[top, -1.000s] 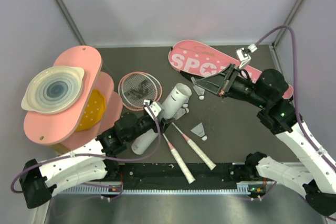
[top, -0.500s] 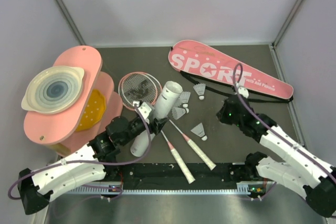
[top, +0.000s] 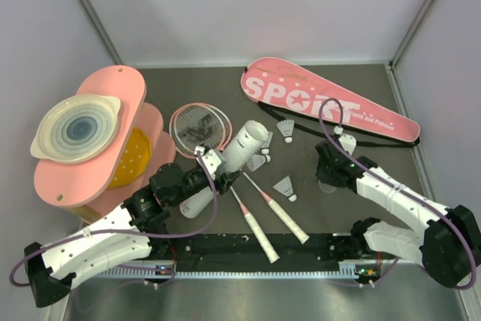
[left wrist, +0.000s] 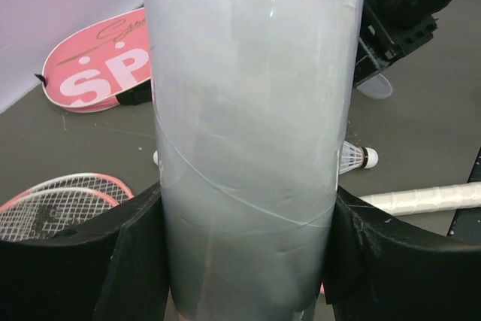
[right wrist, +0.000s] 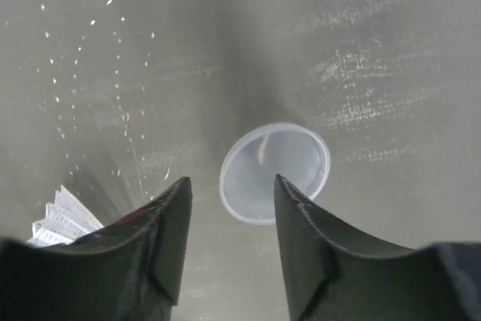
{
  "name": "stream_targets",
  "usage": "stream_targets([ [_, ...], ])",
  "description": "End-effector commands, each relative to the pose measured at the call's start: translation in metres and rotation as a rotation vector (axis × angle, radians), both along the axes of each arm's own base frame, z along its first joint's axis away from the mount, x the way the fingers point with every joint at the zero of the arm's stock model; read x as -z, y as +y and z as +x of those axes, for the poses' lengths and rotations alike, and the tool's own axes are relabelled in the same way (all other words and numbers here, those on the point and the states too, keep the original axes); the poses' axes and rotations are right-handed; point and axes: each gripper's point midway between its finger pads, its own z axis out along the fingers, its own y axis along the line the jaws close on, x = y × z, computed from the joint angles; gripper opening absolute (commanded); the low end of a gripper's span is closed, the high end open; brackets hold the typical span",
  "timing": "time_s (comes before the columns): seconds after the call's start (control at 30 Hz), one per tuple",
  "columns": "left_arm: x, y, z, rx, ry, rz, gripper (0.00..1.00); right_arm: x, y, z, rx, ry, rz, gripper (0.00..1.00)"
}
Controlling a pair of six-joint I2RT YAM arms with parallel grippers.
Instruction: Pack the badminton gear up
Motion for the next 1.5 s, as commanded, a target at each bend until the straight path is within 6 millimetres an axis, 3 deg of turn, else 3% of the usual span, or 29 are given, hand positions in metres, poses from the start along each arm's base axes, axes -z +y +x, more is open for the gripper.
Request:
stream_targets([
  [0.0,-0.048,-0.008,-0.007,0.075,-0.089,-0.05,0.13,-0.015,0.002,0.013,-0.023,-0.03,-0.012,0.62],
  [0.03,-0.048,-0.008,-0.007,0.071,-0.086,-0.05,0.13,-0.017,0.008,0.012,-0.063,-0.014,0.0,0.85],
  [0.07,-0.049,-0.007,-0.007,0.07,-0.083,-0.058,0.13,-0.024,0.026,0.012,-0.133,0.008,0.062,0.99],
  [0.17,-0.048,-0.008,-0.009,0.072,-0.077,-0.081,0.14,-0.042,0.069,0.005,-0.214,0.063,0.262,0.99],
  [0.37,-0.039,-0.012,-0.015,0.107,-0.047,-0.081,0.14,-0.075,0.104,0.013,-0.196,0.074,0.252,0.98],
  [0.5,-0.037,-0.007,-0.011,0.08,-0.075,-0.077,0.14,-0.062,0.112,0.009,-0.145,0.148,0.222,0.97],
  [0.63,-0.039,0.0,-0.009,0.054,-0.106,-0.064,0.14,-0.041,0.113,0.005,-0.097,0.197,0.143,0.88],
  [0.83,-0.036,0.001,-0.011,0.072,-0.124,-0.033,0.14,-0.03,0.126,0.001,-0.113,0.252,0.11,0.6],
  [1.1,-0.036,0.002,-0.011,0.067,-0.129,-0.033,0.14,-0.013,0.122,-0.003,-0.089,0.289,0.072,0.57],
  [1.3,-0.034,0.0,-0.012,0.077,-0.123,-0.028,0.14,-0.011,0.123,-0.003,-0.079,0.291,0.071,0.46],
  [1.4,-0.032,0.0,-0.012,0.077,-0.119,-0.028,0.14,-0.016,0.122,0.0,-0.073,0.267,0.079,0.3],
  [1.43,-0.032,0.0,-0.011,0.076,-0.118,-0.024,0.14,-0.019,0.121,0.001,-0.07,0.254,0.084,0.17],
  [1.47,-0.033,-0.001,-0.011,0.076,-0.119,-0.025,0.14,-0.025,0.122,0.003,-0.071,0.234,0.096,0.1],
])
